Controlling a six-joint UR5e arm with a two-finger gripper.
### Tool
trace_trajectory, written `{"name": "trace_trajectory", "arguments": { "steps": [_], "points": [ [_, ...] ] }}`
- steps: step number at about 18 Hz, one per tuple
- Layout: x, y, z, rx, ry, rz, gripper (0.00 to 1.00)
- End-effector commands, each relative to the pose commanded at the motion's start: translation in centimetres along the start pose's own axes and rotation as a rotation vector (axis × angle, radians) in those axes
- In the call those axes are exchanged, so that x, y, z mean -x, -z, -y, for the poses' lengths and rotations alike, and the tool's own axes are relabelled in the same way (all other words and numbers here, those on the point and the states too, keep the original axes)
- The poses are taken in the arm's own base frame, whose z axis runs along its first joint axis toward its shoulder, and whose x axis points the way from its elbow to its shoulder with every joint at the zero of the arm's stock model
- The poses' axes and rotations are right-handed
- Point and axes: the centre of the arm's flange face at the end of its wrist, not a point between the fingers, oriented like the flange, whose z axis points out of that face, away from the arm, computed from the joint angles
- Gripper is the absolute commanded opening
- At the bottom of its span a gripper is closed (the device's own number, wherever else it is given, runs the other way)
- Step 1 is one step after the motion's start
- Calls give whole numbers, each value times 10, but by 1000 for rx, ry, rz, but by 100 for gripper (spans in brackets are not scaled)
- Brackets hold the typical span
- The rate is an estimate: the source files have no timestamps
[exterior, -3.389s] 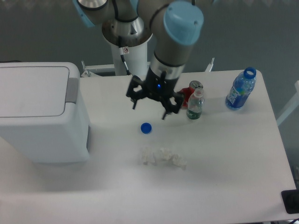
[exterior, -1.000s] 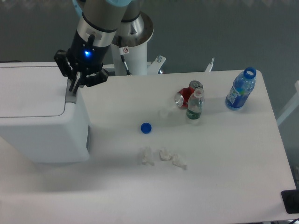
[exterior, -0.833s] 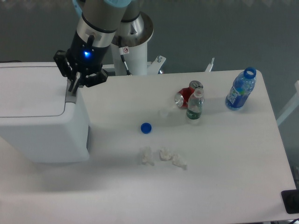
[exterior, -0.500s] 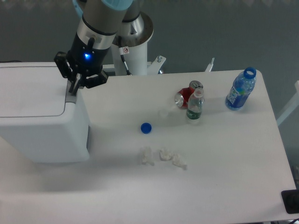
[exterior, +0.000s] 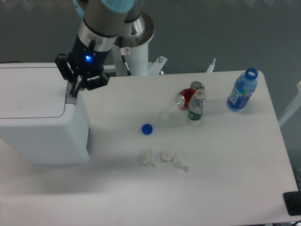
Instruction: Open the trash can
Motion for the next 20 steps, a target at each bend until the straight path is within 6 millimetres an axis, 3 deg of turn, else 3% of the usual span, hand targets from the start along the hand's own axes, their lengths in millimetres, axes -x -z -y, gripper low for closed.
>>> {"name": "trace_trajectory", "arguments": {
  "steps": [14,20],
  "points": [
    [5,-4,2,5,6,-2,17],
    [19,14,3,-30,13,19,43]
  ]
}}
